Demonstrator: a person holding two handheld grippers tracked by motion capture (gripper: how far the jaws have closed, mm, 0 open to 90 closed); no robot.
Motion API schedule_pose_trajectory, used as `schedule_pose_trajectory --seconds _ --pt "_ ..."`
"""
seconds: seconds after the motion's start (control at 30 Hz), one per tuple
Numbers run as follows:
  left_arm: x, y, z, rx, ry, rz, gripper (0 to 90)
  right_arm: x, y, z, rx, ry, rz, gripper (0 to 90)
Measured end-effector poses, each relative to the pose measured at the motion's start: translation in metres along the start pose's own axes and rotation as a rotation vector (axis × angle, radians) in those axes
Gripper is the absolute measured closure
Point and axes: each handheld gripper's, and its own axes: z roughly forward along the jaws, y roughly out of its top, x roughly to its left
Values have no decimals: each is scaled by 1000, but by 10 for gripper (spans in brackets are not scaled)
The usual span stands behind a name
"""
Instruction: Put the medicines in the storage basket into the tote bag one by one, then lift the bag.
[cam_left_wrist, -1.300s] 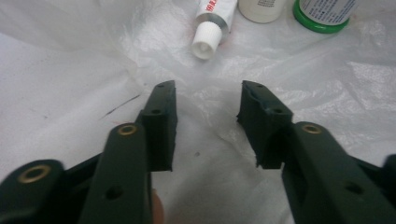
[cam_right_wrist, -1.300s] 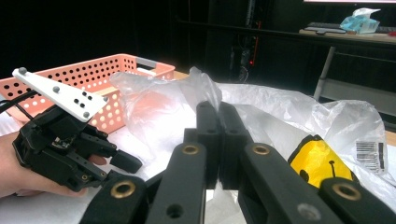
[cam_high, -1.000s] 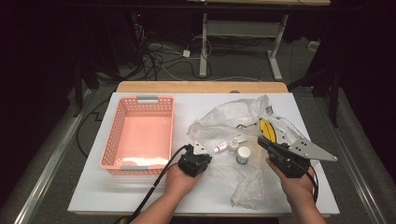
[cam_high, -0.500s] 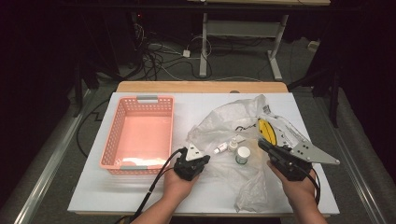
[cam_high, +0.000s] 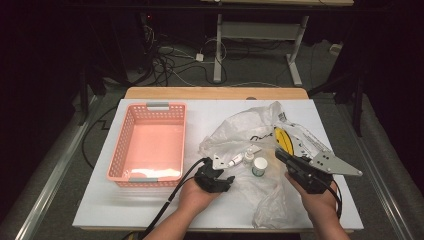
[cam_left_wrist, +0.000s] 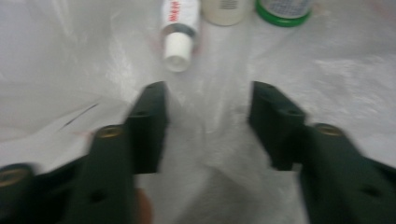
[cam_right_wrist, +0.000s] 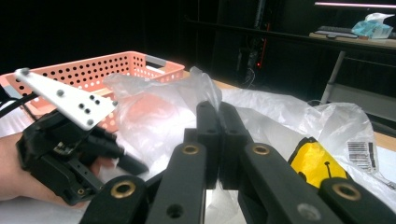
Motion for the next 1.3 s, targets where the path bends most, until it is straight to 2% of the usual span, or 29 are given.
schedule_pose_trajectory --seconds 0.03,0.1,0.17,0.27,0.33,0.37,0.43,0.47,0.63,0.8,0.93,0.97,1.0,1.13,1.2,1.3 --pt "-3 0 0 -2 -5 13 584 0 0 0 -1 0 -2 900" --pt "-4 0 0 -6 -15 -14 713 0 1 0 -3 -1 -2 900" --pt "-2 0 0 -7 -34 -20 883 0 2 0 -6 -3 0 900" --pt "-3 -1 -1 -13 -23 -21 886 1 2 0 -8 -3 -4 900" --pt "-1 -3 -3 -34 2 -49 888 2 1 0 -3 -2 0 900" --pt "1 -5 -6 -68 5 -81 887 2 1 0 -3 -1 -1 900" --pt "3 -9 -10 -118 0 -110 888 3 0 0 0 3 -2 900" --pt "3 -10 -12 -135 0 -110 888 3 -1 1 0 2 -3 900" --pt "0 -12 -15 -173 14 -89 888 2 -3 1 3 -3 -2 900" --pt "0 -16 -21 -239 10 -80 888 1 -5 3 6 -12 3 900" --pt "-5 -18 -25 -287 14 -42 888 1 -3 6 3 -22 4 900" --pt "-6 -17 -27 -297 12 -43 888 1 -2 7 0 -24 -1 900" --pt "-9 -14 -31 -318 13 -47 888 1 -2 7 -2 -25 0 900" --pt "-16 -2 -50 -390 36 -20 888 3 -2 7 -13 -30 1 900" --pt "-20 7 -61 -432 59 12 889 2 -1 7 -20 -28 3 900" --pt "-21 16 -76 -481 68 7 888 1 3 7 -36 -26 6 900"
